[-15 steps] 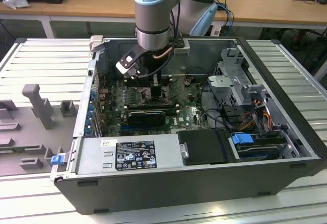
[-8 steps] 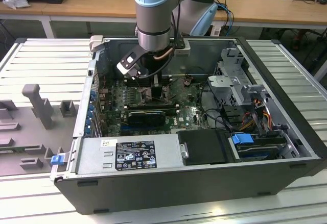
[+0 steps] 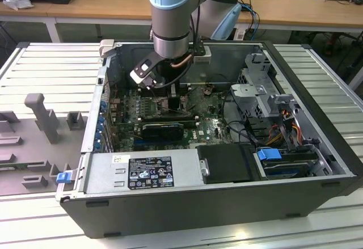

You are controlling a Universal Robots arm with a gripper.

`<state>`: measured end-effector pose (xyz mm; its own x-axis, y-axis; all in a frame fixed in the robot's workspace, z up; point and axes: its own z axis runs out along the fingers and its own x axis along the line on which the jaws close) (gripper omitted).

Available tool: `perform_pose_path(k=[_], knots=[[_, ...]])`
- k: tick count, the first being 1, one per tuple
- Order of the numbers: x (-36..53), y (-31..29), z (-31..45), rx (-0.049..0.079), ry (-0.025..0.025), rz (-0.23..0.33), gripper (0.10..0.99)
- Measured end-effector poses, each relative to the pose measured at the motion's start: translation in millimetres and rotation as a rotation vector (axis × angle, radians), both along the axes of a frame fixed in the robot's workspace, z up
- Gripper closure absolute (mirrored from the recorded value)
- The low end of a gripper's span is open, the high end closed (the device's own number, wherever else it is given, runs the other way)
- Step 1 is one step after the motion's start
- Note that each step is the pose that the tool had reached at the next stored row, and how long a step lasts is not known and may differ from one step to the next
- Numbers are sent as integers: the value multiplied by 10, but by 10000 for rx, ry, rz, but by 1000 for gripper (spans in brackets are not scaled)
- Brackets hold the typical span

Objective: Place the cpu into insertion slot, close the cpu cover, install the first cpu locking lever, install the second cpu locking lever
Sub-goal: 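Place the cpu into insertion slot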

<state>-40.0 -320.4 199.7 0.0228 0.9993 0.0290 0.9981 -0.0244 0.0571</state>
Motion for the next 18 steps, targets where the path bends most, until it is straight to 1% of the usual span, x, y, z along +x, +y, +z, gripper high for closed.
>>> perform_pose_path(k=[1,5,6,7,8,9,11,12,14,18], knots=[[0,0,2,1,0,0,478],[0,0,102,1,1,-1,490],[0,0,118,0,3,0,557],[0,0,134,-3,6,0,557],[0,0,148,-3,6,0,624],[0,0,159,-3,7,0,741],[0,0,172,-3,7,0,863],[0,0,180,-2,7,0,863],[0,0,192,-3,7,0,980],[0,0,215,-4,7,-1,980]])
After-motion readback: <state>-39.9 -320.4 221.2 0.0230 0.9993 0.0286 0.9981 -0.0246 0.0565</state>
